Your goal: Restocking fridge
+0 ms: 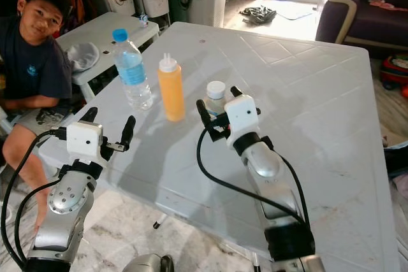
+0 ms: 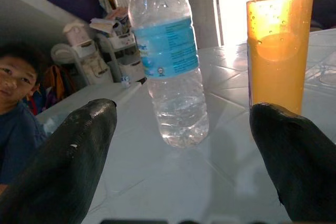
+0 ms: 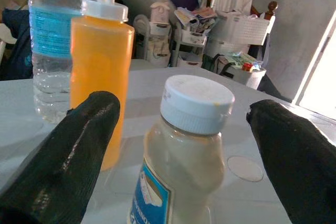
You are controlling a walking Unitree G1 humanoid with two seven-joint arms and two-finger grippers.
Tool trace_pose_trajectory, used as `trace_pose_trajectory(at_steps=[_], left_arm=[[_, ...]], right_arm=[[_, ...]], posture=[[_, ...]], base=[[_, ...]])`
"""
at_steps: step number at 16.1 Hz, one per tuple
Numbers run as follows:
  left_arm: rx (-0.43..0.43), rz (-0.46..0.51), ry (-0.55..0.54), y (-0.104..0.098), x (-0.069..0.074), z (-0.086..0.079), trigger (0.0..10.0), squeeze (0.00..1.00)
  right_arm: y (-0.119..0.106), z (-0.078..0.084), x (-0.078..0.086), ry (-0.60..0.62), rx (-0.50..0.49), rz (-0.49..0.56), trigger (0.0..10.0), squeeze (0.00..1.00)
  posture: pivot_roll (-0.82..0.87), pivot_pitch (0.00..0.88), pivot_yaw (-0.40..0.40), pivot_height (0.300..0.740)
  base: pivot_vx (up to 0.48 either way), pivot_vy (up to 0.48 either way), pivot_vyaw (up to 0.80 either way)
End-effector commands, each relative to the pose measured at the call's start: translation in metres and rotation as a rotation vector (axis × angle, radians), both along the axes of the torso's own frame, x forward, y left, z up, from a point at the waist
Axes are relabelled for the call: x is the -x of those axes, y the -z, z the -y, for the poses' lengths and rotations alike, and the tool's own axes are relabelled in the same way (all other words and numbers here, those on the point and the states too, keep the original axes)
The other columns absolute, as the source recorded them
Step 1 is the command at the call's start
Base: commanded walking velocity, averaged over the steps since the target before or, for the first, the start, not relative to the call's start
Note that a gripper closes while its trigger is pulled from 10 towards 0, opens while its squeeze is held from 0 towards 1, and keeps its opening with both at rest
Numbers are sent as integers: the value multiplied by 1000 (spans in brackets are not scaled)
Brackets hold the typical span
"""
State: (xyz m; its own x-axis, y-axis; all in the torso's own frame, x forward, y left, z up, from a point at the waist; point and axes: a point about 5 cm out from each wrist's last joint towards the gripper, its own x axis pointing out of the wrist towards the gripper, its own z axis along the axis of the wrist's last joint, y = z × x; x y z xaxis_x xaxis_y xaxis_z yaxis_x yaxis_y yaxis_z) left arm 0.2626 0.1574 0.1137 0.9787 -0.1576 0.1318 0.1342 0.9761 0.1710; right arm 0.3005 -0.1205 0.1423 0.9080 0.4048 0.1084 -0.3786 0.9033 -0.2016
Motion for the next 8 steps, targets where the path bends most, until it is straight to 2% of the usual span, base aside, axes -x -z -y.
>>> trace_pose_trajectory(at_steps=[1,8], left_arm=[[-21,12,1,-5,-1,-1,10000,0],[-25,8,6,-4,-3,0,10000,0]], right_arm=[[-2,-2,-4,-9,3,0,10000,0],[-7,-8,-26,-38,1,-44,10000,0]], posture=[[9,0,48,740],[16,0,43,740]], base=[[0,0,0],[0,0,0]])
